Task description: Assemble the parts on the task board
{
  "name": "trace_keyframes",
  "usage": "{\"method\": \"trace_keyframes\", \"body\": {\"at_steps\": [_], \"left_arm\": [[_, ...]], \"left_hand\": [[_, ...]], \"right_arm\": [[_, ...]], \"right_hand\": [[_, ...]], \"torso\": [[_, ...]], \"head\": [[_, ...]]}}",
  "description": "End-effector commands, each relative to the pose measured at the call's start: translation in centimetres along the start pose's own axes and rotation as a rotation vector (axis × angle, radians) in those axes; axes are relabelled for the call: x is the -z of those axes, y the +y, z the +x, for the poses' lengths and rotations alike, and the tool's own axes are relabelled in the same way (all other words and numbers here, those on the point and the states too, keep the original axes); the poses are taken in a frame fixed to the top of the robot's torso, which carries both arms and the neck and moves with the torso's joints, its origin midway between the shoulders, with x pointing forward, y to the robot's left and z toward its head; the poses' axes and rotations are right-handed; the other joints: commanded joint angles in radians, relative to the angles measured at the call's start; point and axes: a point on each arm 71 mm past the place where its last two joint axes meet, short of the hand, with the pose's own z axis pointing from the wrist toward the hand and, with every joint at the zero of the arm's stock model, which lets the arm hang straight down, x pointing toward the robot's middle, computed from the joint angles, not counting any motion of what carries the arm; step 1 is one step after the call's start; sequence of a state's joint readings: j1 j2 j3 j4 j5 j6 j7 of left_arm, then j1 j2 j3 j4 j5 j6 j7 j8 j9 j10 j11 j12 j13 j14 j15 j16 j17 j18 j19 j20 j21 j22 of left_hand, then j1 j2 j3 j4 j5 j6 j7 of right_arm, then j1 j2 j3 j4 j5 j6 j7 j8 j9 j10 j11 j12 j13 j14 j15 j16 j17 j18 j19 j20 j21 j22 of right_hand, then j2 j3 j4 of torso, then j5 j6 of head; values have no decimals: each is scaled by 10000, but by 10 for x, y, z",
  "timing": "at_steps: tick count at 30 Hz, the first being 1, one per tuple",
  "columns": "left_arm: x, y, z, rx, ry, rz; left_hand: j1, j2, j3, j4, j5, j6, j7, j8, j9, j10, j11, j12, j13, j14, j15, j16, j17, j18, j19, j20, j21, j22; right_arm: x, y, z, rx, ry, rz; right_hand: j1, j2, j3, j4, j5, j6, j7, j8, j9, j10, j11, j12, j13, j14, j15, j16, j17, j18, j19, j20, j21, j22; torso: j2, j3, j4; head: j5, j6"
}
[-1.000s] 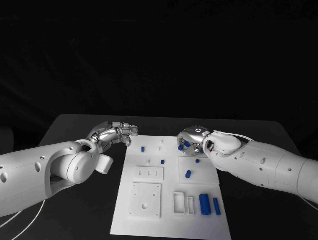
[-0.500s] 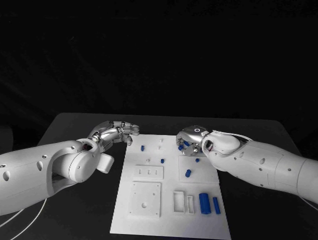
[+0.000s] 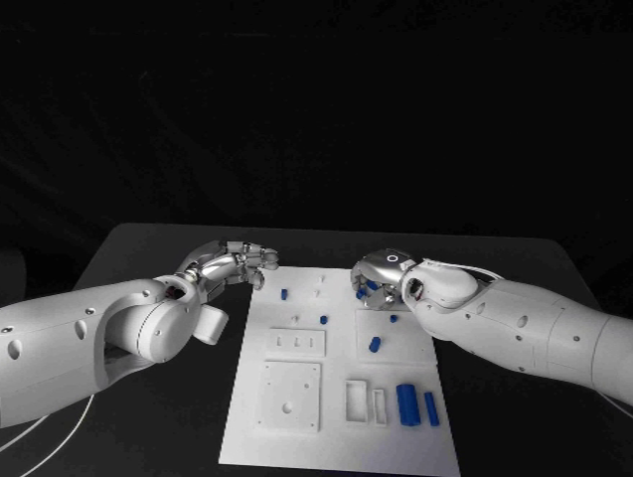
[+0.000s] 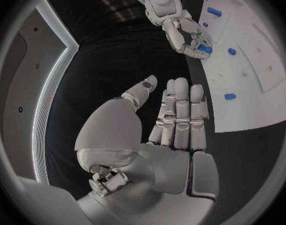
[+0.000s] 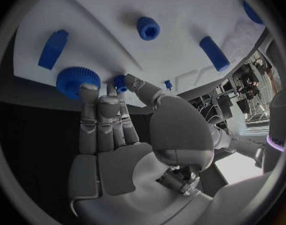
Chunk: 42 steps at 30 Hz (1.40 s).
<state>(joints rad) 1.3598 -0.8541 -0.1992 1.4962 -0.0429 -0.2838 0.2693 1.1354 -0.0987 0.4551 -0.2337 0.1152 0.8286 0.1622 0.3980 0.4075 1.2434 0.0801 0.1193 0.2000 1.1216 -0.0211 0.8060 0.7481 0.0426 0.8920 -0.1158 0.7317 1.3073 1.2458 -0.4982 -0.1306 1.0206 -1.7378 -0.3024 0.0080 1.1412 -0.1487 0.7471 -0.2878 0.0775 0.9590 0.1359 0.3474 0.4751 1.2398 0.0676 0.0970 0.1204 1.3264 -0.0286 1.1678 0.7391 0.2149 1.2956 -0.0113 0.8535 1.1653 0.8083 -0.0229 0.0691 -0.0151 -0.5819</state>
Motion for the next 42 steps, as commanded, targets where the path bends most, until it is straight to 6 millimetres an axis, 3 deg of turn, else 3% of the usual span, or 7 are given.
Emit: {"method": "trace_keyframes", "body": {"at_steps": [1, 8, 10, 20, 27, 42], "left_arm": [[0, -1, 2, 11, 191, 64], [0, -1, 2, 10, 192, 63], [0, -1, 2, 11, 197, 64], [0, -1, 2, 0, 185, 61], [1, -1, 2, 1, 170, 53], [0, -3, 4, -21, 132, 122]], "left_hand": [[-112, -1, 54, -31, -33, 40, 34, -45, 17, -8, 48, -71, 17, -57, -19, 21, 13, 197, -65, -68, 41, 173], [-112, -5, 60, -38, -34, 40, 36, -49, 21, -7, 48, -77, 21, -57, -18, 23, 13, 199, -67, -67, 47, 172], [-112, -6, 61, -39, -34, 40, 36, -49, 22, -6, 48, -78, 22, -58, -18, 23, 13, 200, -68, -66, 48, 172], [-110, -5, 72, -47, -32, 41, 38, -54, 29, -6, 49, -85, 26, -58, -17, 25, 13, 203, -71, -65, 57, 170], [-111, -6, 77, -51, -30, 42, 38, -57, 33, -3, 49, -89, 30, -58, -17, 26, 13, 205, -73, -63, 62, 169], [-98, -6, 102, -75, -17, 48, 37, -64, 47, 7, 48, -101, 41, -59, -17, 30, 13, 211, -79, -61, 78, 164]], "right_arm": [[0, 0, 3, 389, 185, 79], [0, 2, 0, 527, -247, 147], [0, 3, -2, 566, -389, 175], [0, 12, -11, 511, -1444, 404], [-1, 21, -18, 591, -2005, 437], [-18, 43, -26, 1012, -2587, 300]], "right_hand": [[13, 41, 243, 15, -168, 109, -27, 44, 50, 205, 50, 40, 93, -51, -123, 65, -80, 469, 322, -335, 45, 45], [41, 113, 593, 14, -227, 364, -126, 141, 150, 457, -39, 98, 284, -58, -204, 183, -218, 469, 361, -362, 93, 112], [34, 115, 685, 25, -237, 416, -147, 156, 174, 500, -57, 99, 327, -59, -223, 218, -249, 469, 378, -361, 109, 129], [-8, 65, 851, 15, -262, 582, -219, 209, 252, 630, -109, 93, 451, -60, -274, 347, -335, 469, 440, -350, 189, 206], [-1, 1, 917, 15, -268, 667, -255, 233, 288, 689, -132, 79, 497, -66, -297, 419, -372, 469, 480, -352, 231, 244], [28, -174, 1089, 83, -285, 746, -289, 241, 331, 754, -148, 31, 544, -80, -312, 525, -429, 469, 522, -361, 270, 287]], "torso": [[14, 0, -6], [22, 5, -17], [61, 4, 68], [71, -12, 68], [77, -6, 30], [104, -39, 71]], "head": [[8, -5], [11, 6], [-70, 49], [-51, 69], [5, 96], [35, 202]]}}
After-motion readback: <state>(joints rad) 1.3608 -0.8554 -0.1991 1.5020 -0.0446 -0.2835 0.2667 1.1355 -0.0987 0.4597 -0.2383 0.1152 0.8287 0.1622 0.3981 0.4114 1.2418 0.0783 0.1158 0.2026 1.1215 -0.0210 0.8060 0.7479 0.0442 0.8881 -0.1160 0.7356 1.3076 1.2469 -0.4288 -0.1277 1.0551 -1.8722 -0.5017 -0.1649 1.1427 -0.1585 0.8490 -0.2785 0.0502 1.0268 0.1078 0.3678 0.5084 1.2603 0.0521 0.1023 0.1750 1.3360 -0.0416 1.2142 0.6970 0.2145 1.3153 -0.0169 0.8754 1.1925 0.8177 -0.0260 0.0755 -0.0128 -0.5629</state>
